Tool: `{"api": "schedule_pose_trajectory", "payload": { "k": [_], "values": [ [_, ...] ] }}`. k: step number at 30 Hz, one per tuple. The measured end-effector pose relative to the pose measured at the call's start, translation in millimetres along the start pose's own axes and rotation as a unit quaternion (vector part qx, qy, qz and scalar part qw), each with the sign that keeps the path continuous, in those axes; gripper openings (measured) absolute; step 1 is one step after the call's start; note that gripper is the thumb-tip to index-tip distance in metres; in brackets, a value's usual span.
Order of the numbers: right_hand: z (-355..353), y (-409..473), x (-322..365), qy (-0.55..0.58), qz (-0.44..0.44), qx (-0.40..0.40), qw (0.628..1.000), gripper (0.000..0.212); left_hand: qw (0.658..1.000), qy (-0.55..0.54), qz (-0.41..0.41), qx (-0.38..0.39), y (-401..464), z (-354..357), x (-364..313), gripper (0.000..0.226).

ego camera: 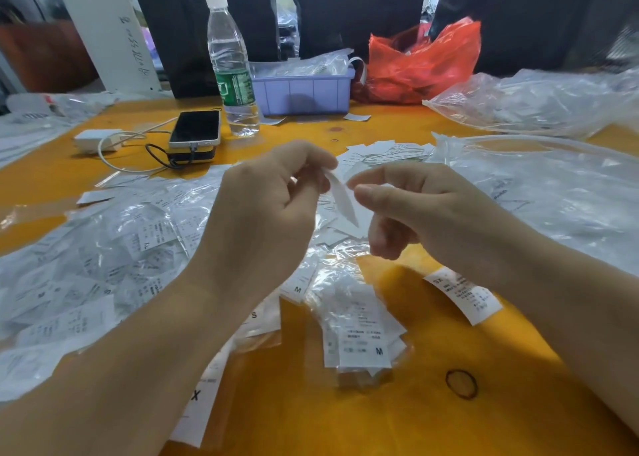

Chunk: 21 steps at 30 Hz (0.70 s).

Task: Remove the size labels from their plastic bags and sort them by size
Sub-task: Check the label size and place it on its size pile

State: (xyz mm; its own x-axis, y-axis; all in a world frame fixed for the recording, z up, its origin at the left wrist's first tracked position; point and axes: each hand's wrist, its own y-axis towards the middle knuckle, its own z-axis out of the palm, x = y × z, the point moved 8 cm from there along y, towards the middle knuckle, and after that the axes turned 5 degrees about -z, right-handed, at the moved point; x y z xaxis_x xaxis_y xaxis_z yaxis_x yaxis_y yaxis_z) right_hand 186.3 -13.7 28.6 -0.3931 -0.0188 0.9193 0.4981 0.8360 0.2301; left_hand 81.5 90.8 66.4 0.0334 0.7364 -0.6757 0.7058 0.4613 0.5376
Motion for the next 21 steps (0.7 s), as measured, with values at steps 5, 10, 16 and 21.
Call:
{"api": "schedule_pose_trajectory", "payload": {
  "k": [5, 10, 16, 21],
  "values": [
    [5.9, 0.7, -2.1, 0.171, 0.061, 0.015, 0.983, 0.028, 0.997, -0.055, -0.020, 0.054, -4.9, 10.9, -0.3, 0.031],
    [-28.1, 1.7, -6.7, 0.227, 0.056, -0.156, 0.960, 0.019, 0.991, -0.060, -0.041, 0.112, -7.2, 23.4, 4.0, 0.033],
    [-37.0, -0.9, 0.6, 0.124, 0.011, -0.187, 0.975, 0.034, 0.985, -0.094, -0.051, 0.138, -7.6, 26.4, 4.1, 0.029],
    [-21.9, -1.6, 6.0, 0.111, 0.014, -0.123, 0.986, 0.043, 0.975, -0.134, -0.068, 0.166, -6.5, 29.5, 6.9, 0.018]
  ]
}}
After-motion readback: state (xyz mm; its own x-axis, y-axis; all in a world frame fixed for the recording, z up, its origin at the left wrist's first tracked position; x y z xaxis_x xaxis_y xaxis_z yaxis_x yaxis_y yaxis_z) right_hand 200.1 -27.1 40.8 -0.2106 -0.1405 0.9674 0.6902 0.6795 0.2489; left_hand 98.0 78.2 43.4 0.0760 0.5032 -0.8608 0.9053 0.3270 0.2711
